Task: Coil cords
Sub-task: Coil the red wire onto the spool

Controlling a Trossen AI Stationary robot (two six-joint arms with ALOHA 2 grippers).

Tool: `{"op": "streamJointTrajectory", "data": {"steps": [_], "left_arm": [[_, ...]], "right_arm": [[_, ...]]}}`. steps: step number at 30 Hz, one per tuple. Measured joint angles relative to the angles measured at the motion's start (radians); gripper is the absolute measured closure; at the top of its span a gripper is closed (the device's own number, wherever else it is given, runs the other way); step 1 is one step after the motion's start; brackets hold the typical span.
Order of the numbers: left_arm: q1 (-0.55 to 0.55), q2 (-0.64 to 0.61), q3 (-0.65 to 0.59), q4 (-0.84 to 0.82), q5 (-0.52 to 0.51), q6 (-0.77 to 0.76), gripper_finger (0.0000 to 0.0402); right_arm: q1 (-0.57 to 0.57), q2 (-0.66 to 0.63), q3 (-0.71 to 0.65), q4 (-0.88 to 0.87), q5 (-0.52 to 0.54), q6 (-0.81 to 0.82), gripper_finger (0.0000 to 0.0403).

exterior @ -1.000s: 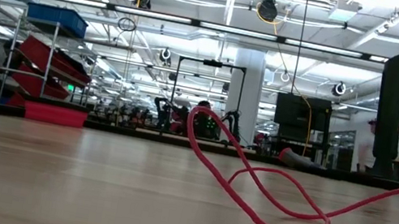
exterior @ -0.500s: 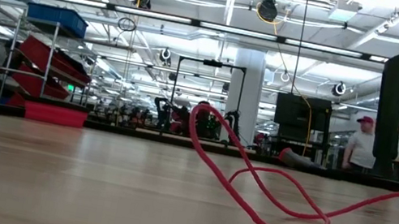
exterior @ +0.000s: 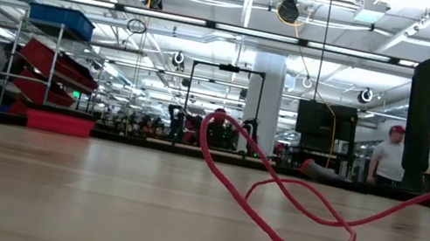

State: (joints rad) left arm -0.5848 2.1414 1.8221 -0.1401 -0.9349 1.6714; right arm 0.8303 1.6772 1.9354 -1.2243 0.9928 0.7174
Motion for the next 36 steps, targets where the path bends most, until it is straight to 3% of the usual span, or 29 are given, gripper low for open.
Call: {"op": "streamJointTrajectory", "data": {"steps": [4,11,25,36], "left_arm": [[-0.022,0.000,0.000,0.095,-0.053,-0.046,0.0399],[-0.059,0.000,0.000,0.262,-0.151,0.047,0.0400],[-0.080,-0.037,0.000,0.262,-0.257,-0.142,0.0400],[-0.108,-0.126,0.000,0.265,-0.290,-0.200,0.0401]], "right_arm": [[0.000,0.000,0.000,-0.002,0.000,-0.004,0.0403],[0.000,0.000,0.000,-0.016,-0.001,0.000,0.0403],[0.010,-0.002,0.000,-0.014,-0.059,0.004,0.0403],[0.119,-0.029,0.000,0.017,-0.022,0.004,0.0403]]}}
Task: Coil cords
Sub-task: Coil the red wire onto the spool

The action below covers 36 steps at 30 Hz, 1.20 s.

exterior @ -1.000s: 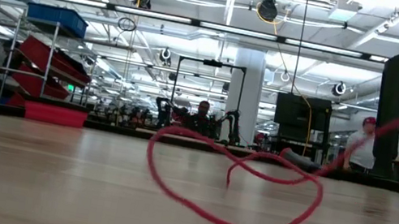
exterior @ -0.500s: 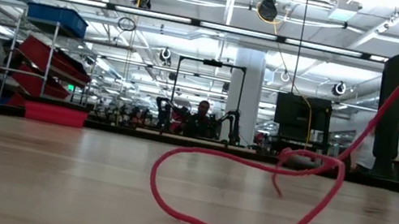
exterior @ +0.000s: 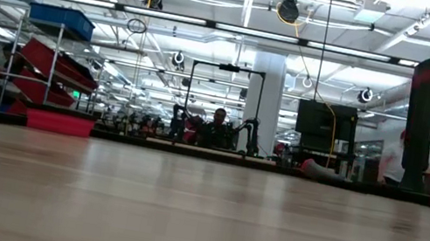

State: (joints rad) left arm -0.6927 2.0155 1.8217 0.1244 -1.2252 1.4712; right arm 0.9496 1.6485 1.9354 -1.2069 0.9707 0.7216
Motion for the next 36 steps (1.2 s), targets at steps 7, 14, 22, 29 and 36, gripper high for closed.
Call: {"op": "streamJointTrajectory", "data": {"steps": [7,14,22,29,36], "left_arm": [[-0.009,-0.020,0.000,0.007,-0.010,-0.004,0.0401],[-0.013,-0.022,0.000,0.125,0.096,0.108,0.0401],[-0.019,-0.022,0.000,0.331,0.145,0.273,0.0401],[-0.019,-0.023,0.000,0.390,0.255,0.312,0.0401],[-0.017,-0.023,0.000,0.324,0.132,0.240,0.0401]], "right_arm": [[0.041,0.000,0.000,0.017,0.006,0.001,0.0403],[0.028,0.000,0.000,0.005,0.019,0.004,0.0403],[-0.002,0.000,0.000,-0.040,-0.026,0.051,0.0403],[-0.021,0.000,0.000,-0.046,-0.027,0.049,0.0403],[-0.027,0.000,0.000,-0.035,-0.024,0.026,0.0403]]}}
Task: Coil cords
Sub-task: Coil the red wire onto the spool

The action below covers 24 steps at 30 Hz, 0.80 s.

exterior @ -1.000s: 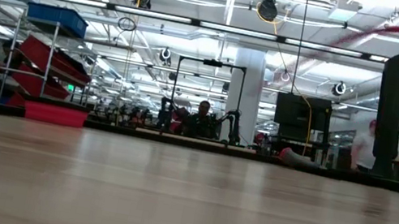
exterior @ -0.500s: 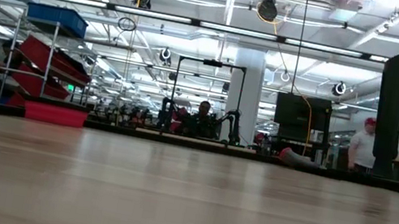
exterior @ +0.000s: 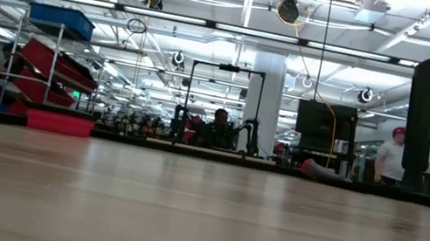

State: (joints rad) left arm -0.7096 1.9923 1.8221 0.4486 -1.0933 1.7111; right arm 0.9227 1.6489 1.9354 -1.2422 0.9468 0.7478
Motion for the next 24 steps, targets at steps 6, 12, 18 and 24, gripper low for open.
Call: {"op": "streamJointTrajectory", "data": {"steps": [6,12,18,24], "left_arm": [[0.004,0.000,0.001,-0.073,-0.070,-0.098,0.0401],[0.014,0.000,0.001,-0.327,-0.131,-0.281,0.0401],[0.027,0.001,0.001,-0.559,-0.005,-0.535,0.0401],[0.068,0.001,0.001,-0.572,0.131,-0.712,0.0401]], "right_arm": [[0.034,0.000,0.000,0.078,0.007,-0.069,0.0403],[0.088,-0.001,0.000,0.127,0.107,-0.127,0.0403],[0.131,-0.011,0.000,0.143,0.246,-0.160,0.0403],[0.160,-0.013,0.000,0.147,0.332,-0.163,0.0403]]}}
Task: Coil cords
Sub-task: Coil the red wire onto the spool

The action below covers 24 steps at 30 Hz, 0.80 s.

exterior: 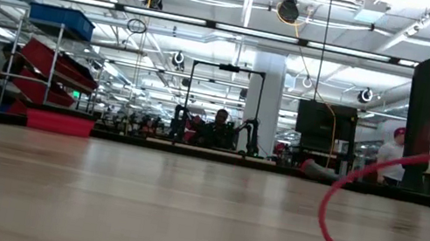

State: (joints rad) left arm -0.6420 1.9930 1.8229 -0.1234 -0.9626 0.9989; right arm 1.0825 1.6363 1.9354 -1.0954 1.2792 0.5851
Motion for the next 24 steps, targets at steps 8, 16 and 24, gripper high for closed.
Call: {"op": "streamJointTrajectory", "data": {"steps": [8,16,24], "left_arm": [[0.068,0.000,0.000,-0.081,-0.077,-0.181,0.0401],[0.119,0.000,0.000,-0.373,0.027,-0.385,0.0401],[0.138,0.000,0.000,-0.379,0.159,-0.454,0.0401]], "right_arm": [[0.024,0.000,0.000,0.030,-0.005,-0.016,0.0403],[0.077,0.000,0.000,0.059,0.097,-0.060,0.0403],[0.098,0.000,0.000,0.076,0.214,-0.069,0.0403]]}}
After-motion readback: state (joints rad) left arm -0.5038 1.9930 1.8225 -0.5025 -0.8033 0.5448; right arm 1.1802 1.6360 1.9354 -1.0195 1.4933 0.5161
